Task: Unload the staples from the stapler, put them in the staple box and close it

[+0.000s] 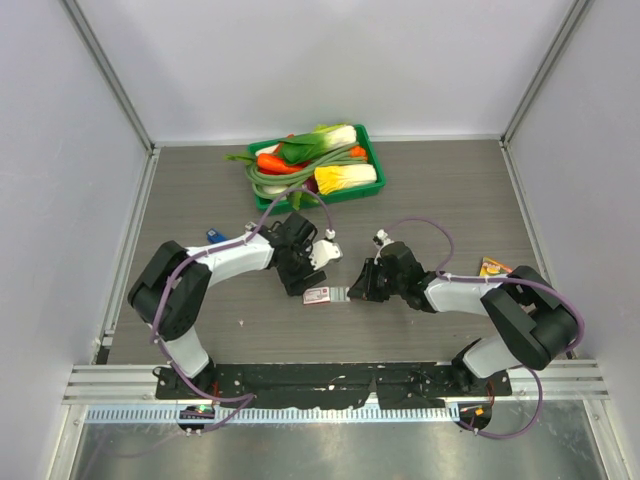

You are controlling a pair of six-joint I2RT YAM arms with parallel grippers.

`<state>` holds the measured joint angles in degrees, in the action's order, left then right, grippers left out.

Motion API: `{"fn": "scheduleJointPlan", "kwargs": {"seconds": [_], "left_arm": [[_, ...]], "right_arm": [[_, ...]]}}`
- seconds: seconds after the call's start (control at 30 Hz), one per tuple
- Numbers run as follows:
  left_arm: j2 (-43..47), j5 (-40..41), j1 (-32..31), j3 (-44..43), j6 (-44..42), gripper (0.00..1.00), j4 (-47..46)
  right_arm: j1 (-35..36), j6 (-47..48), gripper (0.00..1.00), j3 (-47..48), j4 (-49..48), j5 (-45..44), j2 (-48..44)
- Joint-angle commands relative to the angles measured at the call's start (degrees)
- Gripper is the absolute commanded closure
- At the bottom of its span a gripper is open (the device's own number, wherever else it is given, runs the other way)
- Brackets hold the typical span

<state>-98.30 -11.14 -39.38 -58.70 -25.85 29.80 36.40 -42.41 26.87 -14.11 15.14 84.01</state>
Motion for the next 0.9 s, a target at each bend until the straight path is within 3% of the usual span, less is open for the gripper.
{"fn": "scheduleJointPlan", "kwargs": {"seconds": [0.0,0.87], "left_arm": [[-2.16,1.47,-0.44,-0.81,0.97,0.34,-4.14],[-2.42,2.08,-4.22,-1.24,3.43,0.34,-6.69]], "right_arm": [[0.34,1.54,0.86,1.43,1.45,-1.51,0.98],[1.04,-1.53,0.87,1.43,-4.17,-0.46,4.15]]}}
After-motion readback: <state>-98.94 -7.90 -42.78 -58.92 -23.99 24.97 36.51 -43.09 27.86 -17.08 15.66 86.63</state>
